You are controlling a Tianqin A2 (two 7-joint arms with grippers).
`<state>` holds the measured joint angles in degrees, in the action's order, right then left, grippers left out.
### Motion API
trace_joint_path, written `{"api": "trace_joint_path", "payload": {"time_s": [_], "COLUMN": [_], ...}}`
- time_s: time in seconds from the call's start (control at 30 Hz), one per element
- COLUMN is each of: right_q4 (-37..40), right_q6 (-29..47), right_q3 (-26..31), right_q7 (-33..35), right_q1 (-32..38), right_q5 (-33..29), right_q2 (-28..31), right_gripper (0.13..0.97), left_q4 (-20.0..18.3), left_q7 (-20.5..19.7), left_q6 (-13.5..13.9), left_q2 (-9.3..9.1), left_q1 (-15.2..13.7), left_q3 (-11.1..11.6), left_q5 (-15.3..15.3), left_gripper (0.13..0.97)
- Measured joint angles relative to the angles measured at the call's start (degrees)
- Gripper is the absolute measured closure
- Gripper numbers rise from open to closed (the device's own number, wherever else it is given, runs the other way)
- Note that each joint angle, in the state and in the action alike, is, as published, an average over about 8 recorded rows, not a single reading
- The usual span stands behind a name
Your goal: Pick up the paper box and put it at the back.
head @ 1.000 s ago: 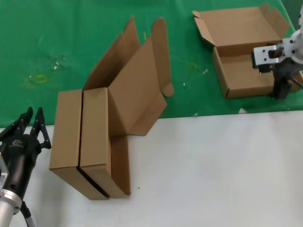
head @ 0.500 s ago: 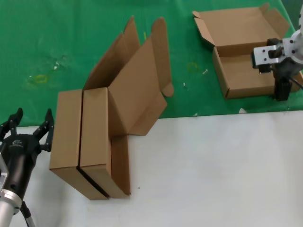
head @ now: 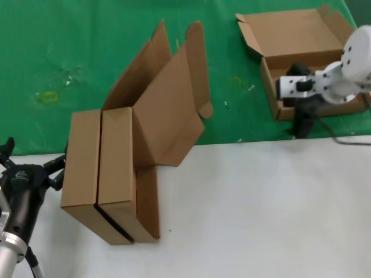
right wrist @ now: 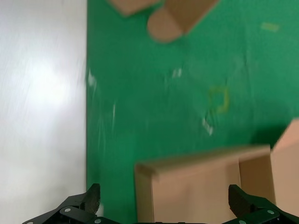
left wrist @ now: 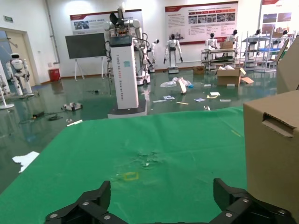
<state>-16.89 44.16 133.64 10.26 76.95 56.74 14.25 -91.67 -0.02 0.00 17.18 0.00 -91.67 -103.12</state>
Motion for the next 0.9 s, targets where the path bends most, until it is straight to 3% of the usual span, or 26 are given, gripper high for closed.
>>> {"api": "trace_joint_path", "payload": {"time_s": [0.2,0.5,0.9], "right_q4": [-6.57,-16.58,-30.09], "right_q6": [-3.88,-9.79,-17.74], "right_q3": [-3.69,-9.3,-16.88], "right_q7": [-0.91,-2.28,-4.12], "right_q1": [-6.76,-17.06,-30.96], "right_q5": [4.08,10.28,18.63], "right_q2": [0.26,0.65,1.18], "right_gripper": [0.129,0.129,0.129], "left_q4": [0.0,0.0,0.0], "left_q7": [0.0,0.0,0.03], "left_q6": [0.0,0.0,0.0], "left_q2": [0.0,0.0,0.0], "left_q1": [0.0,0.0,0.0], "left_q3": [0.0,0.0,0.0], "left_q5": [-0.01,0.0,-0.01], "left_gripper": [0.307,0.184,0.132]}}
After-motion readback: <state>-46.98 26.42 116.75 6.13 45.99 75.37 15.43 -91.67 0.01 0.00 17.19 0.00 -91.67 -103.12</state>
